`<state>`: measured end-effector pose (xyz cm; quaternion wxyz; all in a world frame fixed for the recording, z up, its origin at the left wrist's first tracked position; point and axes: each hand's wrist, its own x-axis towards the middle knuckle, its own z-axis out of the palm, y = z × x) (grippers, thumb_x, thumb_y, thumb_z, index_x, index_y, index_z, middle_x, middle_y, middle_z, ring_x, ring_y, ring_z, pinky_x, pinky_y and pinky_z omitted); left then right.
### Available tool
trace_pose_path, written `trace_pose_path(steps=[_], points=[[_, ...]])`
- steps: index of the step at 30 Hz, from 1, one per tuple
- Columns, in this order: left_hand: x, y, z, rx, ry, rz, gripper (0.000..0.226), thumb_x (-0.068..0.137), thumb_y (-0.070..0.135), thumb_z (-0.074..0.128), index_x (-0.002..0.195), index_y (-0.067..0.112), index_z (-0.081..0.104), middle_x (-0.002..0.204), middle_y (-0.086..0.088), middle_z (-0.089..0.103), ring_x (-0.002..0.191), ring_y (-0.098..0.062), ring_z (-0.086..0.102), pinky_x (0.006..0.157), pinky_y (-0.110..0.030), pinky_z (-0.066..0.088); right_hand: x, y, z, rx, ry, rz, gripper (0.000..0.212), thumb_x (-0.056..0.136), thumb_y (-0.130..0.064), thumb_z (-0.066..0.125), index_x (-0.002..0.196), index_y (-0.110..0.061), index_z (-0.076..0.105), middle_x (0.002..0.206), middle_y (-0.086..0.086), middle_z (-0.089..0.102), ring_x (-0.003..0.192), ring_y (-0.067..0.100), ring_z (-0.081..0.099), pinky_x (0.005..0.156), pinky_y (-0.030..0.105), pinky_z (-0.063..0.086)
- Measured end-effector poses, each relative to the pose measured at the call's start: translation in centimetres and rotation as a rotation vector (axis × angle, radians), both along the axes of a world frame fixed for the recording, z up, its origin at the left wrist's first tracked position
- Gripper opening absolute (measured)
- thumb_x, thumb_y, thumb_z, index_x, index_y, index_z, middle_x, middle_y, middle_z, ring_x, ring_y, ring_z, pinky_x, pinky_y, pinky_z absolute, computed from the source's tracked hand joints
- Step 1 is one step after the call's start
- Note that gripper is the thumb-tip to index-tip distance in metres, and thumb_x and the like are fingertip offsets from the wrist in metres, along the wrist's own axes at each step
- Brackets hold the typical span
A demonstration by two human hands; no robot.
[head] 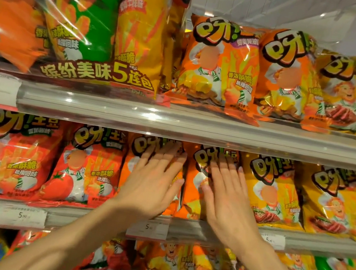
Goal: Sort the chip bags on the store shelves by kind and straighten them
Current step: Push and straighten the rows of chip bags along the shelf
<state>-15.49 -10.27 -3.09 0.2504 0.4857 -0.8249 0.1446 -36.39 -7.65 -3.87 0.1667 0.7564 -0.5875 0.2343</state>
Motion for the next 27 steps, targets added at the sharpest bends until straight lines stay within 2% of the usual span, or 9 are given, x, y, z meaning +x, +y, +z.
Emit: trace_pose_path(steps=[3, 5, 7, 9, 11, 15, 19, 24, 27], points=[[-3.2, -0.6, -0.1, -0.032, -0.033, -0.026, 0.054, 0.103, 0.046, 0.033, 0.151, 0.019, 0.039, 0.144, -0.005, 0.054, 0.133, -0.027, 0.049, 0.116, -0.051, 0.031, -2.9, -0.3, 0.3, 0.032, -0.041, 0.012, 0.063, 0.106, -0.044, 0.02, 0.151, -0.004, 0.036, 0.155, 0.016, 0.04, 0.146, 0.03, 0.032, 0.124, 0.039, 0.018], [-4.9, -1.2, -0.2, -0.036, -0.057, -0.038, 0.054, 0.103, 0.044, 0.033, 0.15, 0.019, 0.038, 0.146, -0.004, 0.053, 0.135, -0.026, 0.048, 0.116, -0.051, 0.031, -3.8, -0.5, 0.2, 0.06, -0.049, 0.049, 0.062, 0.107, -0.042, 0.019, 0.152, -0.003, 0.032, 0.153, 0.015, 0.041, 0.145, 0.03, 0.034, 0.123, 0.031, 0.016], [-5.9, -1.7, -0.3, -0.045, -0.082, -0.045, 0.056, 0.102, 0.046, 0.03, 0.15, 0.019, 0.04, 0.15, -0.004, 0.051, 0.14, -0.025, 0.045, 0.119, -0.052, 0.027, -4.3, -0.8, -0.6, 0.098, -0.042, 0.09, 0.061, 0.107, -0.041, 0.019, 0.155, -0.004, 0.026, 0.157, 0.013, 0.035, 0.149, 0.027, 0.027, 0.123, 0.025, 0.009], [-6.1, -1.8, -0.5, -0.07, -0.094, -0.025, 0.058, 0.101, 0.05, 0.029, 0.148, 0.019, 0.045, 0.148, -0.002, 0.054, 0.14, -0.023, 0.046, 0.119, -0.049, 0.024, -4.6, -1.0, -1.5, 0.143, -0.045, 0.105, 0.065, 0.106, -0.046, 0.016, 0.16, -0.008, 0.012, 0.167, 0.008, 0.015, 0.156, 0.022, 0.008, 0.125, 0.028, 0.004], [-6.0, -2.0, -0.7, -0.099, -0.108, -0.016, 0.06, 0.101, 0.054, 0.029, 0.148, 0.019, 0.045, 0.15, -0.002, 0.052, 0.142, -0.022, 0.044, 0.115, -0.046, 0.019, -4.7, -1.2, -1.8, 0.181, -0.077, 0.087, 0.07, 0.104, -0.052, 0.012, 0.16, -0.014, -0.002, 0.166, -0.002, -0.009, 0.154, 0.015, -0.011, 0.126, 0.031, 0.0], [-5.5, -3.1, -1.0, -0.088, -0.136, 0.003, 0.074, 0.102, 0.063, 0.022, 0.16, 0.018, 0.019, 0.167, 0.0, 0.015, 0.155, -0.015, 0.01, 0.124, -0.045, -0.001, -4.2, -1.1, -1.1, 0.213, -0.056, 0.039, 0.07, 0.102, -0.053, 0.015, 0.147, -0.019, -0.027, 0.15, -0.013, -0.032, 0.144, 0.01, -0.029, 0.118, 0.024, -0.015], [-5.6, -3.3, -1.0, -0.069, -0.161, 0.039, 0.077, 0.101, 0.064, 0.023, 0.16, 0.015, 0.019, 0.167, -0.001, 0.014, 0.154, -0.014, 0.005, 0.124, -0.045, -0.002, -3.7, -0.6, -1.4, 0.275, -0.187, 0.045, 0.069, 0.106, -0.05, 0.02, 0.153, -0.027, -0.026, 0.152, -0.013, -0.038, 0.145, 0.009, -0.031, 0.118, 0.023, -0.013], [-5.6, -2.3, -1.5, -0.068, -0.147, -0.012, 0.073, 0.102, 0.065, 0.019, 0.161, 0.023, 0.011, 0.169, 0.0, 0.006, 0.156, -0.016, -0.002, 0.124, -0.049, 0.005, -3.8, -0.2, -1.6, 0.303, -0.17, 0.077, 0.067, 0.108, -0.046, 0.02, 0.148, -0.025, -0.029, 0.145, -0.014, -0.044, 0.132, 0.001, -0.046, 0.109, 0.014, -0.027], [-5.4, -2.4, -1.8, -0.044, -0.157, 0.001, 0.072, 0.101, 0.066, 0.018, 0.161, 0.026, 0.016, 0.169, 0.0, 0.01, 0.156, -0.016, 0.001, 0.123, -0.049, 0.006, -3.7, -0.5, -2.1, 0.334, -0.263, 0.078, 0.068, 0.106, -0.051, 0.021, 0.155, -0.03, -0.022, 0.156, -0.016, -0.037, 0.145, 0.004, -0.034, 0.119, 0.023, -0.014]])
